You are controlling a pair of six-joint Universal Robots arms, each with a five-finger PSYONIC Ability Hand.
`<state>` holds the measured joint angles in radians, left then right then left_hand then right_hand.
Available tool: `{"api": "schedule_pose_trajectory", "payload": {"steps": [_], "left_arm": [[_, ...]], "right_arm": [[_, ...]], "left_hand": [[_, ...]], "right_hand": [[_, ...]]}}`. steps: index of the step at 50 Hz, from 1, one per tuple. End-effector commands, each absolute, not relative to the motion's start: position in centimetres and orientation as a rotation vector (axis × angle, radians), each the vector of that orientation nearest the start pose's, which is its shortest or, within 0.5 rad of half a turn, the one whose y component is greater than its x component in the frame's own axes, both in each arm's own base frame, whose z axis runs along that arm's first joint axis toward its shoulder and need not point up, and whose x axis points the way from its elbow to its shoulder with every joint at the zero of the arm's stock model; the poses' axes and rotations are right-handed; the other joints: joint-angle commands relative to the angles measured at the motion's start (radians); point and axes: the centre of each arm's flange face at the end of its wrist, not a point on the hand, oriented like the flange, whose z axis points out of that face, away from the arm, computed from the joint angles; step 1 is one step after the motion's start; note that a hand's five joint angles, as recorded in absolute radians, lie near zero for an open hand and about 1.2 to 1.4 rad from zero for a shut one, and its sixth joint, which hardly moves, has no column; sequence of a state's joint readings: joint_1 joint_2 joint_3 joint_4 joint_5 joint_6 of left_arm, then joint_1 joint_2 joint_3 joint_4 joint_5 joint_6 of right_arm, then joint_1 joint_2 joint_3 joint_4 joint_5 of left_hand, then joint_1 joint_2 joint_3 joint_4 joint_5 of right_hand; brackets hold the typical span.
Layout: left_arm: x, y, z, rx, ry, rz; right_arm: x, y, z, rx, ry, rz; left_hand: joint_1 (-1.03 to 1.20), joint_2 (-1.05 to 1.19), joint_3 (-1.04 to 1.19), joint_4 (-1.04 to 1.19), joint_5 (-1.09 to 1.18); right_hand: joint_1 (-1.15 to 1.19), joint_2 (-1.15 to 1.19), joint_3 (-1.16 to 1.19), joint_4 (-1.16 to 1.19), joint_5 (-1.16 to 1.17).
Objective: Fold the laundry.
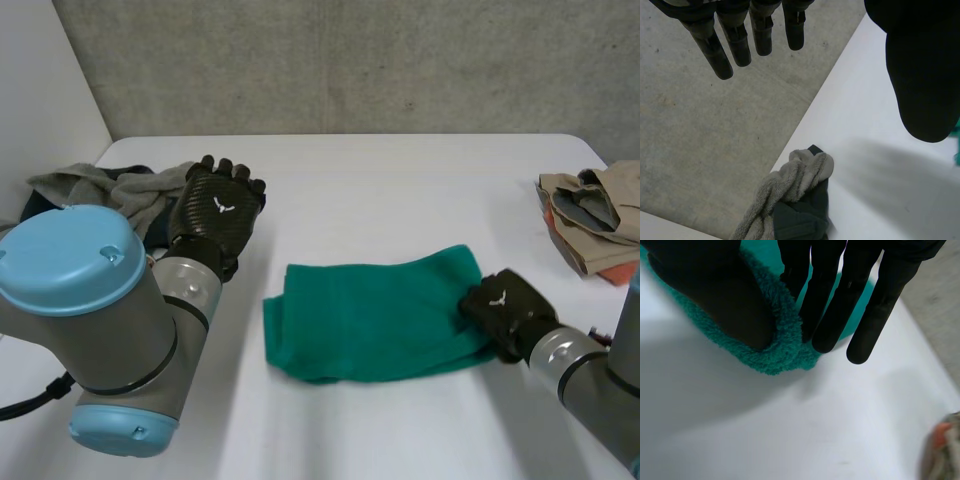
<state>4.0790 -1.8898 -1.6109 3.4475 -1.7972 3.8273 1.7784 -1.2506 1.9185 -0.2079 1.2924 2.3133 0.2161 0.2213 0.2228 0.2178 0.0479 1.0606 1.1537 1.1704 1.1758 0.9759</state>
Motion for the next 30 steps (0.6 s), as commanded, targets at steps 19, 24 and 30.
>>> {"api": "schedule_pose_trajectory", "payload": {"steps": [19, 24, 30], "left_arm": [[-28.9, -22.6, 23.0, 1.06, 1.821, -2.022], [-29.4, -22.6, 23.5, 1.033, 1.836, -2.073], [-30.9, -22.0, 25.1, 0.945, 1.925, -2.227]], "right_arm": [[35.4, -13.9, 14.3, -1.803, 1.434, -1.769], [33.2, -17.8, 17.4, -1.442, 1.68, -1.823], [29.7, -21.5, 21.1, -0.924, 1.817, -1.768]], "left_hand": [[-0.006, -0.011, -0.012, -0.007, -0.012], [0.003, -0.002, -0.003, 0.002, -0.003], [0.021, 0.016, 0.014, 0.019, 0.015]], "right_hand": [[-0.886, -0.979, -0.996, -1.001, -0.976], [-0.886, -0.979, -0.996, -1.001, -0.976], [-0.886, -0.979, -0.996, -1.001, -0.976]]}}
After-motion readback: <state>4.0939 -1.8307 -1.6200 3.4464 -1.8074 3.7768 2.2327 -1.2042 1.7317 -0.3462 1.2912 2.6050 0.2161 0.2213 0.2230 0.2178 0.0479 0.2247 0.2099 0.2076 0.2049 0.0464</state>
